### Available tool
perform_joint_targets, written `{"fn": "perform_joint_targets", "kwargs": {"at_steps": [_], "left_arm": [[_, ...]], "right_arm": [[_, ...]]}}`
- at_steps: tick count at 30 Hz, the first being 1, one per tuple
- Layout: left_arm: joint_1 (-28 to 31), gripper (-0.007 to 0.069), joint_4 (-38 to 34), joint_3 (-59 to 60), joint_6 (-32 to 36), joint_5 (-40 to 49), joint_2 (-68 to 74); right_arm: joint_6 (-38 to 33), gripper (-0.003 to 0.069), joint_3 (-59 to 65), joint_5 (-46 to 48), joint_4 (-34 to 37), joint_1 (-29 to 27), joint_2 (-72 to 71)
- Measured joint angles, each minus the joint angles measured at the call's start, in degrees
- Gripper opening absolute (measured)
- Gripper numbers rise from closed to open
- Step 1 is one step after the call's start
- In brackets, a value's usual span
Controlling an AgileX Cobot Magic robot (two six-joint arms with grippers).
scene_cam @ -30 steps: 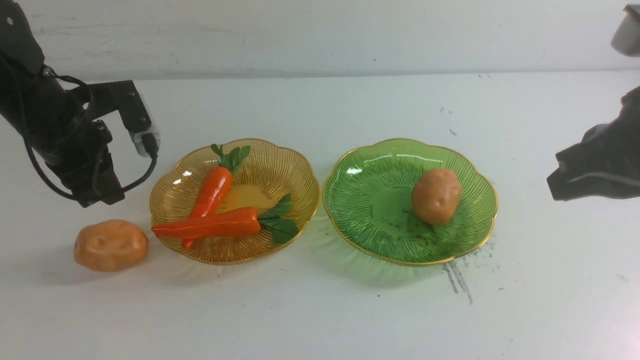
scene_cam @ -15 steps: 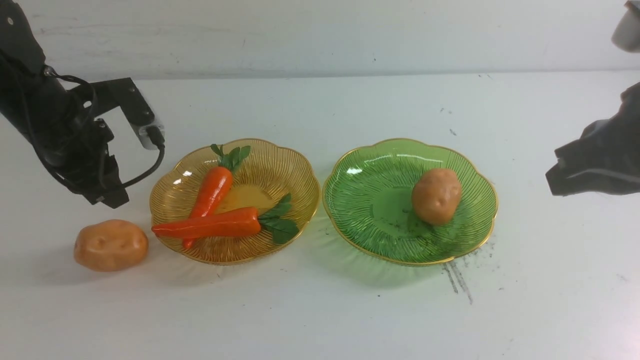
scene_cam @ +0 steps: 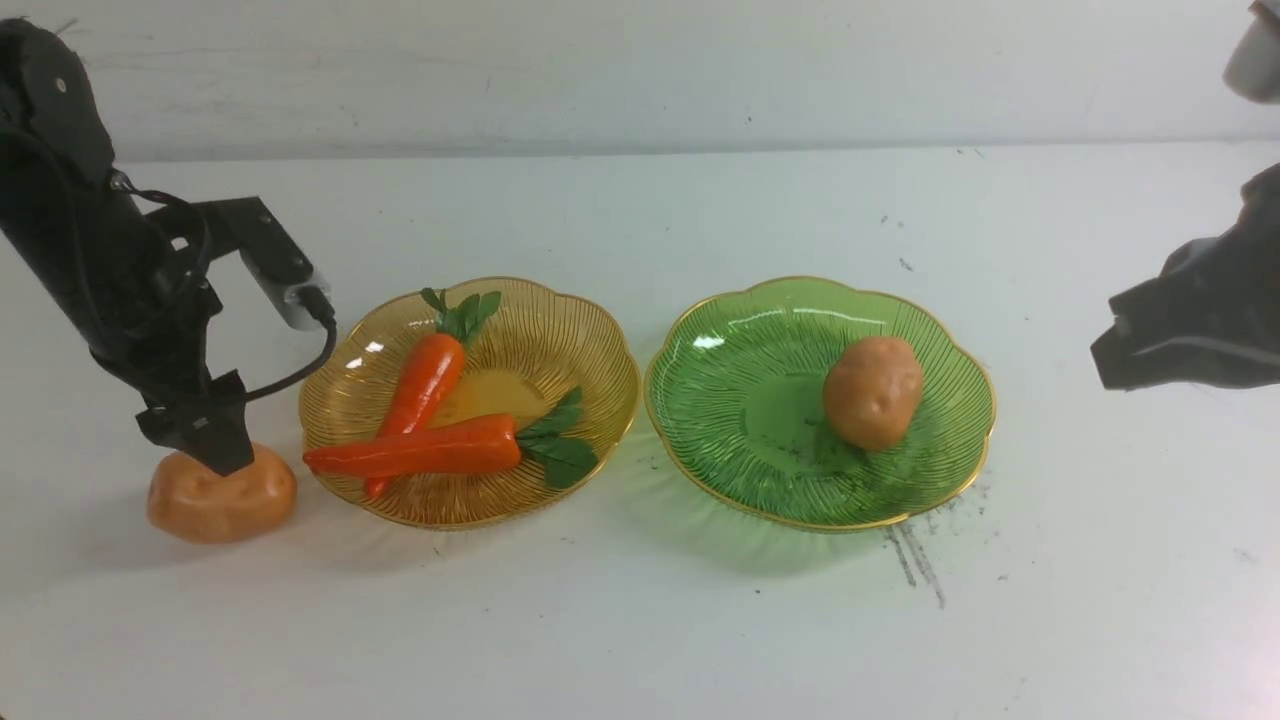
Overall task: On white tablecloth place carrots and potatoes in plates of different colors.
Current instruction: 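Pick up the potato beside the plates and place it on a plate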
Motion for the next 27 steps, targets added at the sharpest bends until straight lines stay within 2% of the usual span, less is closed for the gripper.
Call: {"fn": "perform_joint_targets", "kwargs": {"at_steps": [13,16,18,20,22,24,26,27], "left_arm": [[0.00,0.0678,2.99,0.00,0.11,-2.12,7.98],[0.00,0.0638,2.99,0.00,0.11,-1.19,8.84],[0.00,0.0564,3.17,0.00,-0.20,-0.89,9.16],[0.00,0.0566,3.84,-0.07,-1.78,-0.79,9.19],[0.00,0.0566,4.91,-0.52,-4.94,-0.81,9.19],[0.00,0.0566,7.18,-2.20,-13.58,-0.68,8.70],[0.00,0.0566,7.85,-3.37,-17.72,-0.63,8.24],[-0.09,0.0566,7.87,-5.91,-25.54,-0.63,6.68]], "right_arm": [[-0.17,-0.0015,0.00,-1.08,-0.17,0.00,0.00],[-0.42,-0.0015,0.00,-1.13,-0.17,0.00,0.00],[-1.09,-0.0015,0.00,-1.20,-0.17,0.00,0.00],[-1.27,-0.0015,0.00,-1.26,-0.17,0.00,0.00],[-1.32,-0.0015,0.00,-1.26,-0.18,0.00,0.00],[-1.43,-0.0015,0.00,-1.26,-0.18,0.00,0.00],[-1.43,-0.0015,0.00,-1.26,-0.18,0.00,0.00],[-1.43,-0.0015,0.00,-1.26,-0.18,0.00,0.00]]}}
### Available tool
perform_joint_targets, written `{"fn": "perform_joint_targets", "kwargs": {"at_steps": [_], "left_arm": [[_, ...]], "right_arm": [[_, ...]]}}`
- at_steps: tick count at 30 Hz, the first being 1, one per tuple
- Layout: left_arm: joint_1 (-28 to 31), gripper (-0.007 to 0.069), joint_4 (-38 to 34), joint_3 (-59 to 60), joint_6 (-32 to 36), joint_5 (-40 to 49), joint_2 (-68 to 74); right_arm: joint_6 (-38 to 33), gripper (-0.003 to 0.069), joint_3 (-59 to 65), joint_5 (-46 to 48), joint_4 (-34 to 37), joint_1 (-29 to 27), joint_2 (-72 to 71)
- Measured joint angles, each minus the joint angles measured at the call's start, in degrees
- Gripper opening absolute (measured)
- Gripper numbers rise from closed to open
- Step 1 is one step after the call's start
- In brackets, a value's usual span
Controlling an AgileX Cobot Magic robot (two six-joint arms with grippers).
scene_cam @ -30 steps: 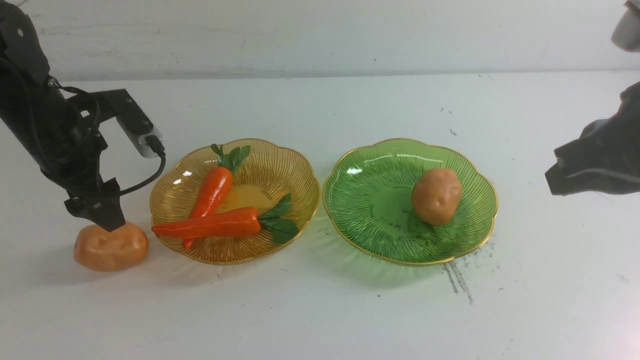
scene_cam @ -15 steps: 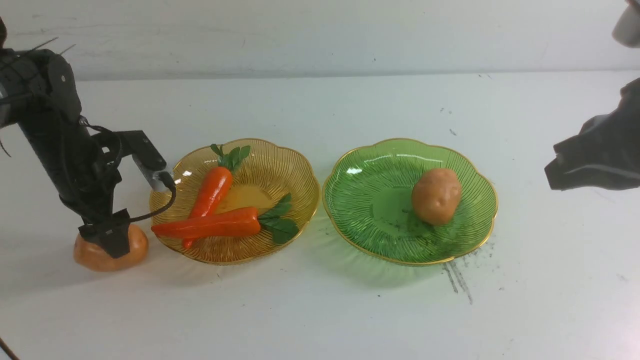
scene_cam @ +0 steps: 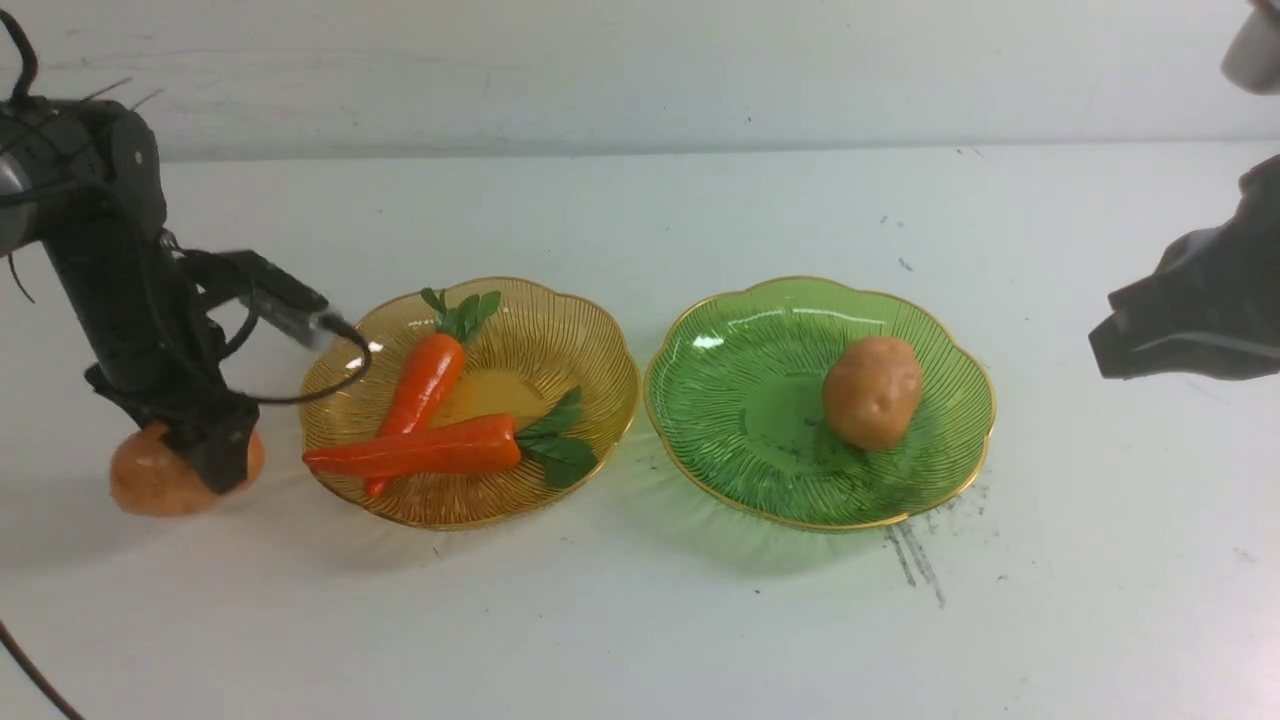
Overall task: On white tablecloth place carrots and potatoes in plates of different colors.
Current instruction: 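Pick up the potato beside the plates and place it on a plate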
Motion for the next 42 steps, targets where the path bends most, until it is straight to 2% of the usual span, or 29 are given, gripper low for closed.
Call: {"fn": "perform_joint_targets", "kwargs": {"at_steps": [2,5,8,12,14,15,22,27,32,35,40,42], "left_arm": [[-0.42,0.0566,-0.71,-2.67,-6.48,0.02,-2.21],[-3.07,0.0566,-4.61,-6.35,-11.19,0.46,-6.38],[-8.10,0.0566,-11.76,-9.52,-11.50,0.75,-8.47],[-18.54,0.0566,-20.28,-10.40,-10.17,-7.24,-7.20],[-21.56,0.0566,-21.18,-10.40,-10.00,-10.30,-6.12],[-26.23,0.0566,-21.82,-10.40,-10.08,-15.59,-3.83],[-35.67,0.0566,-21.87,-10.40,-12.67,-26.50,4.09],[-37.42,0.0568,-21.99,-10.40,-14.62,-27.63,8.60],[-37.42,0.0660,-21.66,-10.35,-16.91,-27.74,9.40],[-37.42,0.0683,-20.66,-11.04,-17.55,-26.11,9.30],[-37.42,0.0674,-19.23,-14.76,-19.41,-21.99,9.30],[-37.42,0.0594,-18.16,-17.80,-22.17,-18.85,8.89]], "right_arm": [[0.00,-0.0015,0.00,0.00,0.00,0.00,0.00],[0.00,-0.0015,0.00,0.00,0.00,0.00,0.00],[0.00,-0.0015,0.00,0.00,0.00,0.00,0.00],[0.00,-0.0015,0.00,0.00,0.00,0.00,0.00],[0.00,-0.0015,0.00,0.00,0.00,0.00,0.00],[0.00,-0.0015,0.00,0.00,0.00,0.00,0.00],[0.00,-0.0015,0.00,-0.04,0.00,0.00,0.00],[0.00,-0.0015,0.00,-0.04,0.00,0.00,0.00],[0.00,-0.0015,0.00,-0.04,0.00,0.00,0.00],[-0.14,-0.0015,0.00,0.20,0.11,0.00,0.00],[-1.28,-0.0015,0.00,0.25,0.06,0.00,0.00],[-1.33,-0.0015,0.00,0.25,-0.01,0.00,0.00]]}}
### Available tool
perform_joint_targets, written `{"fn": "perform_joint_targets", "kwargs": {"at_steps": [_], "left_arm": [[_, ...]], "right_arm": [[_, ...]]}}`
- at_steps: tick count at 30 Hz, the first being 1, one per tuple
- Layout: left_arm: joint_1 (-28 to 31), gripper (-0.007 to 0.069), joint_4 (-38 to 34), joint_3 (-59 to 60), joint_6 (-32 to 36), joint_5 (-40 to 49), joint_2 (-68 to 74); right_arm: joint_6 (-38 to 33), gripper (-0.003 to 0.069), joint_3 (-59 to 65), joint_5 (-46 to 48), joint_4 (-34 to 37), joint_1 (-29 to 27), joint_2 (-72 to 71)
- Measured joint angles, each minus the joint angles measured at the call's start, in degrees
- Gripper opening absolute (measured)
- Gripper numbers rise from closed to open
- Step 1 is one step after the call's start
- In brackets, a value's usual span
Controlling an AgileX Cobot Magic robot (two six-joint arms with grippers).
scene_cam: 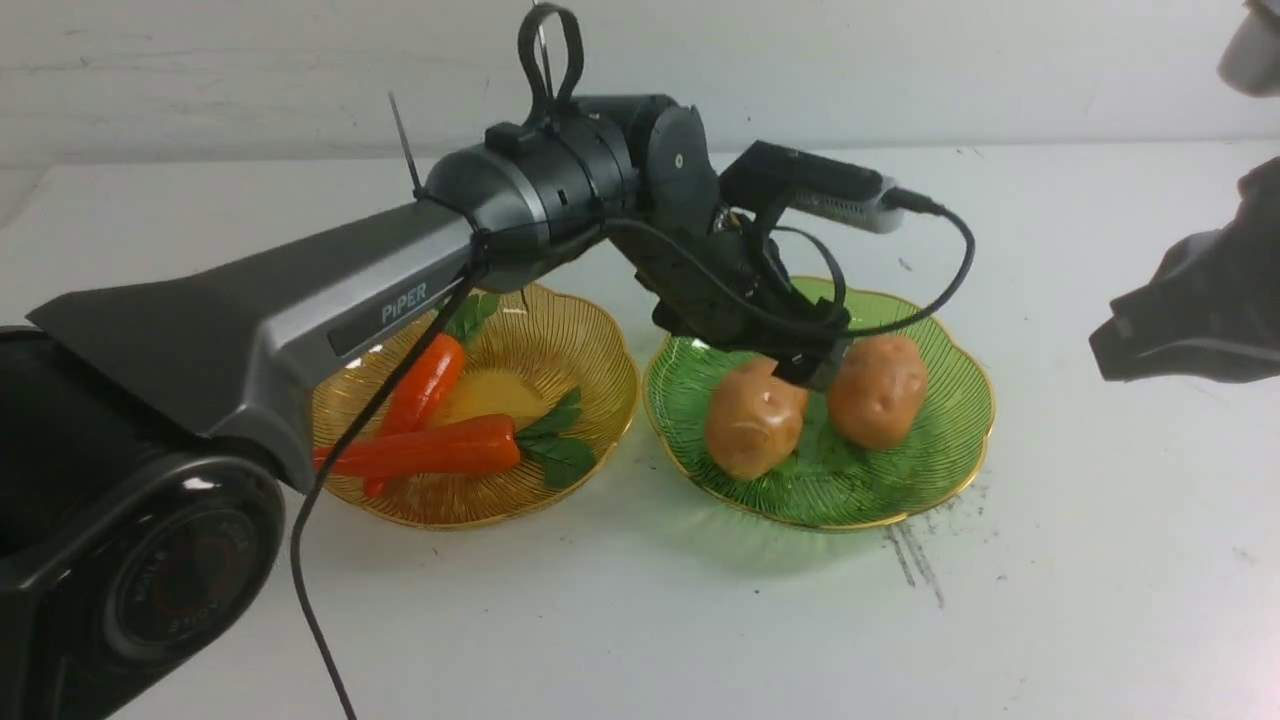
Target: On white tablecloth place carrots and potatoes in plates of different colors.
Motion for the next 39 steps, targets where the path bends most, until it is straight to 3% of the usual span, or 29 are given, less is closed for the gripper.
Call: {"fn": "perform_joint_targets", "kwargs": {"at_steps": [4,5,6,8,15,21,29,33,39], "left_arm": [[0.00,0.0272,4.78,-7.03,-6.24,8.00,-2.82],[0.00,0.0138,8.07,-9.03,-7.28,10.99,-4.42],[0.00,0.0070,11.35,-10.89,-7.98,14.13,-6.49],[0.00,0.0026,15.92,-11.93,-9.10,16.79,-9.18],[0.00,-0.0003,29.57,-11.38,-13.58,21.74,-20.52],[0.00,-0.0003,30.91,-2.64,-16.39,21.85,-38.16],[0.00,-0.0003,28.76,24.56,-17.91,21.04,-64.13],[0.00,-0.0003,27.89,49.03,-18.77,9.55,-87.48],[0.00,-0.0003,28.03,70.93,-21.91,-0.89,-114.51]], "right_arm": [[0.00,-0.0015,0.00,0.41,-0.06,0.00,-0.67],[0.00,-0.0015,0.00,0.79,-0.11,0.00,-1.64],[0.00,-0.0015,0.00,0.86,-0.24,0.00,-2.84],[0.00,-0.0015,0.00,0.60,-0.78,0.00,-5.08],[3.93,-0.0015,0.00,-6.80,-5.88,0.00,-18.88],[8.42,-0.0015,4.46,-21.50,-12.88,0.00,-34.90],[15.51,-0.0015,22.86,-41.58,-21.81,0.00,-54.25],[18.47,-0.0015,32.90,-53.81,-22.77,0.00,-63.67],[18.64,-0.0015,36.84,-61.52,-23.15,0.00,-67.53]]}}
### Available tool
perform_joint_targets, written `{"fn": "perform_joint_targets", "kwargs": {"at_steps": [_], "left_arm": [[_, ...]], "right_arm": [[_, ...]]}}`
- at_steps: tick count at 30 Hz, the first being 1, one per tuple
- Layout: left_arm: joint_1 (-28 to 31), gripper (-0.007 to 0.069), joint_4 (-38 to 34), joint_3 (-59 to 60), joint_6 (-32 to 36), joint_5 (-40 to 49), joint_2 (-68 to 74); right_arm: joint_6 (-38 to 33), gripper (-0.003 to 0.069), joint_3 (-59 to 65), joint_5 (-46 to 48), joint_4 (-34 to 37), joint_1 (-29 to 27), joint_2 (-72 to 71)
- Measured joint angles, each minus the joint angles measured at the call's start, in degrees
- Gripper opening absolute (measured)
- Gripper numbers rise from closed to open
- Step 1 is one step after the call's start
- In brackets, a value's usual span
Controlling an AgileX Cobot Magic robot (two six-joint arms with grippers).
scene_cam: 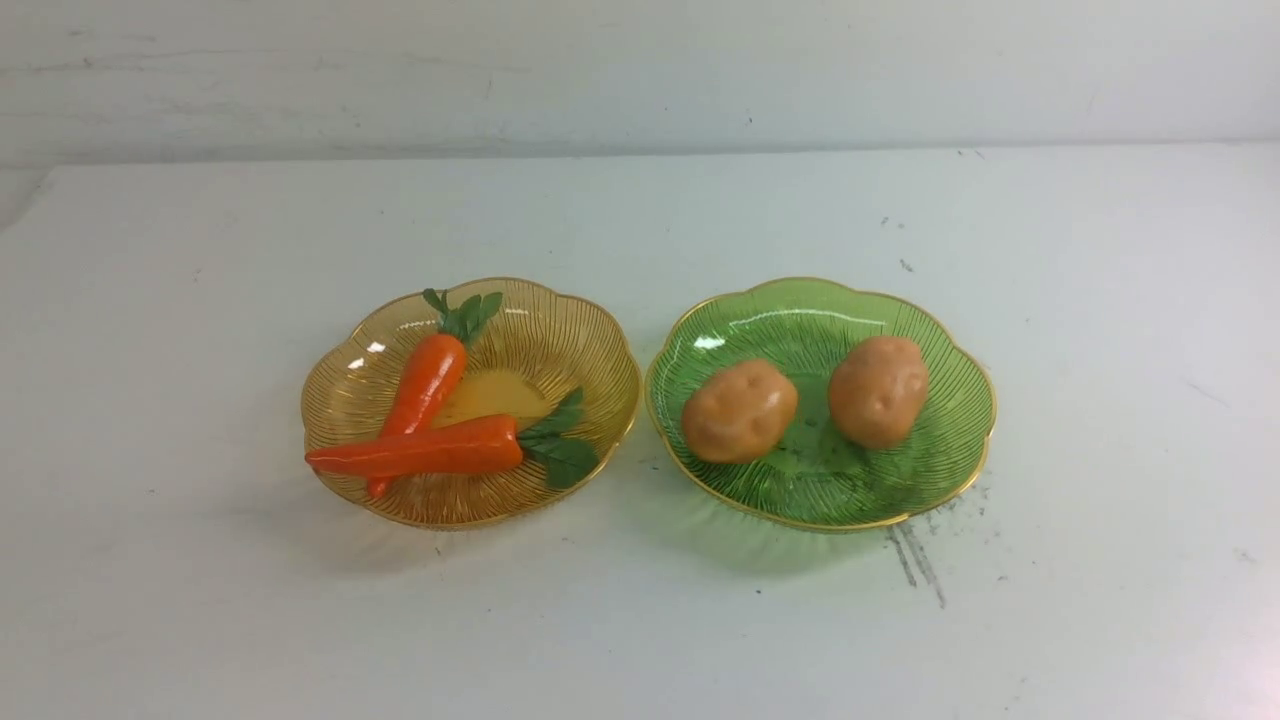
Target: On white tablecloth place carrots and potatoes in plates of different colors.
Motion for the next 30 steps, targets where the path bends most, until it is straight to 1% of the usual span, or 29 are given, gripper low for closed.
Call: {"fn": "perform_joint_targets", "kwargs": {"at_steps": [3,5,10,14,30], "left_arm": [[0.00,-0.0003,0.05,5.91,-2.63,0.35,-9.36],[0.00,-0.0003,-0.08,7.34,-3.40,1.59,-10.98],[0.00,-0.0003,-3.72,8.04,-3.09,2.36,-10.64],[0.00,-0.0003,-4.83,8.13,-2.37,1.82,-9.97],[0.00,-0.0003,-4.90,8.34,-2.25,1.83,-9.98]], "right_arm": [[0.00,-0.0015,0.00,-2.26,-0.02,0.00,-0.31],[0.00,-0.0015,0.00,-3.19,-0.02,-0.05,-0.30],[0.00,-0.0015,0.01,-3.60,-0.26,-0.05,-0.32],[0.00,-0.0015,0.06,-3.33,-0.26,-0.05,-0.32],[0.00,-0.0015,0.06,-3.26,-0.26,-0.05,-0.32]]}}
